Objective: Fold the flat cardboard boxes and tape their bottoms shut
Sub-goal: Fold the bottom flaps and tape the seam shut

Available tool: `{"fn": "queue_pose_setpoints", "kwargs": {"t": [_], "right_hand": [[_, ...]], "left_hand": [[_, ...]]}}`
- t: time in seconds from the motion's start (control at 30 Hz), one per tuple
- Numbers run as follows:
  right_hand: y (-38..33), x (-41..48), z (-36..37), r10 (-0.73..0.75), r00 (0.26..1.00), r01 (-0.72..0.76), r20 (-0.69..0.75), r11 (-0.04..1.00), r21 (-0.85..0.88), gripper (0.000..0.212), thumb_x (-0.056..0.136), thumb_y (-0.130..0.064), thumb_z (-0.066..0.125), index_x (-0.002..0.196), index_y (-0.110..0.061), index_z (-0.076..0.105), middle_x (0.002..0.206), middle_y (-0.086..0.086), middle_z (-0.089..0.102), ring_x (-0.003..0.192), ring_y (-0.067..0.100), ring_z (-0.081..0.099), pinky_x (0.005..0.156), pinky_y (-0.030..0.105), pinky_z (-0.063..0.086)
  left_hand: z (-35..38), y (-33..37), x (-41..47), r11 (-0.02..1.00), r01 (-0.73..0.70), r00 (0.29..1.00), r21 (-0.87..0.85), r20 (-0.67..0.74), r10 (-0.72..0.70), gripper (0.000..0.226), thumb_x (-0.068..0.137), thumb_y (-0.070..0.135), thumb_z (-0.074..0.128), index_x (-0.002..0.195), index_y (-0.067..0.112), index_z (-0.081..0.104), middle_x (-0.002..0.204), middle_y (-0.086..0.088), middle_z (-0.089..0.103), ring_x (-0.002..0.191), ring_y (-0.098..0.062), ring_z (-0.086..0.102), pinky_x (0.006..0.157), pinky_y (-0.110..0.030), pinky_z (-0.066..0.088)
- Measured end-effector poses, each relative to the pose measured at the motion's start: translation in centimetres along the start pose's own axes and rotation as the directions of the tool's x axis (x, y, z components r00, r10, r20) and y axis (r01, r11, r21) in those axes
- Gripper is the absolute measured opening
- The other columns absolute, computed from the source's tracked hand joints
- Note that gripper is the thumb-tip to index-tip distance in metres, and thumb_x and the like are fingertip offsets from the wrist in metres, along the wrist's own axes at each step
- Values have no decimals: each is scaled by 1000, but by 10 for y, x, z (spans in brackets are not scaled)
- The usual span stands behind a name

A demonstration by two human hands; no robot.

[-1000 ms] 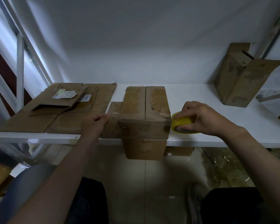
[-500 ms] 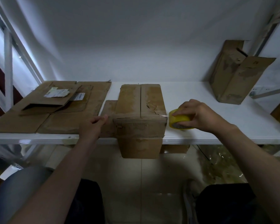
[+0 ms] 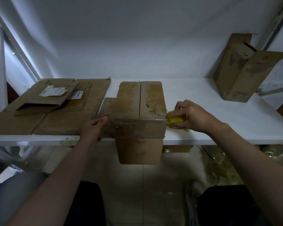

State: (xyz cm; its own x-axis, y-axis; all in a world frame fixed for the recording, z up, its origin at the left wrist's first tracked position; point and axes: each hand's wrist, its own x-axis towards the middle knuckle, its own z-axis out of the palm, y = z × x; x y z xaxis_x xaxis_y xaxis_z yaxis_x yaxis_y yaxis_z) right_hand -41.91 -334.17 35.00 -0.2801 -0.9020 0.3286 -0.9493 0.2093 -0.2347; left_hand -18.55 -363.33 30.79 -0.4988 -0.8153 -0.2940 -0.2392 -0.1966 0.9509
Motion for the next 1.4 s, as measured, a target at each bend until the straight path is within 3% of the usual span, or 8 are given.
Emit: {"fn": "queue_pose_setpoints", "kwargs": {"t": [0.3,0.4,0.57,0.63,0.73,0.8,0.97,1.4], "right_hand": [[2,0,12,17,999,-17,-32,1000,-7,39,73,-28,90,109,-31,78,92,-4,60,82,19,48,68,39,50],[1,0,14,13,999,-13,-49,1000,-11,36,73,-27,90,107,-30,78,91,-3,60,81,20,48,67,38,49],[0,-1,16,23,998,-24,-65,999,-21,37,73,-26,90,108,-30,78,91,-3,60,80,19,48,66,34,46],[0,-1,16,20,998,-21,-64,1000,-22,37,73,-26,90,108,-30,78,91,-3,60,81,19,48,67,32,43],[0,-1,16,19,998,-20,-56,999,-26,37,74,-27,89,109,-30,78,93,-2,60,81,20,48,68,31,43],[1,-2,16,28,998,-29,-58,999,-21,37,74,-27,89,109,-31,77,94,-1,61,83,20,49,69,33,45],[2,-2,17,2,997,-2,-73,1000,2,38,73,-27,90,109,-29,78,90,1,61,77,22,49,67,37,48],[5,-1,18,16,998,-15,-59,1000,8,38,73,-29,90,109,-32,78,90,-3,60,79,18,45,69,31,41]], "left_hand": [[19,-7,1,999,-27,999,18,26,27,19,99,37,61,105,21,71,87,-4,68,57,-17,49,44,-26,37],[28,-10,-2,946,-210,975,245,-21,222,21,105,40,47,111,26,61,106,-7,67,96,-42,63,81,-56,55],[30,-14,10,965,-2,1000,264,-18,7,47,101,56,42,142,31,38,135,-10,55,117,-38,58,97,-52,50],[29,-10,5,940,-109,983,323,-106,150,39,103,46,46,134,22,44,129,-8,55,110,-29,58,92,-46,51],[39,0,-28,751,-451,774,482,-207,598,23,106,29,43,119,15,56,106,2,55,98,-19,55,87,-39,45],[55,0,-53,507,-687,600,521,12,800,25,106,23,42,120,11,60,108,-1,58,102,-16,54,87,-34,45],[122,3,-97,90,-891,399,445,673,623,49,105,32,45,148,9,46,152,-7,48,145,-23,36,121,-35,14],[102,26,-85,-3,-746,628,666,704,331,63,106,50,30,159,19,21,166,-1,22,153,-17,18,121,-37,22]]}}
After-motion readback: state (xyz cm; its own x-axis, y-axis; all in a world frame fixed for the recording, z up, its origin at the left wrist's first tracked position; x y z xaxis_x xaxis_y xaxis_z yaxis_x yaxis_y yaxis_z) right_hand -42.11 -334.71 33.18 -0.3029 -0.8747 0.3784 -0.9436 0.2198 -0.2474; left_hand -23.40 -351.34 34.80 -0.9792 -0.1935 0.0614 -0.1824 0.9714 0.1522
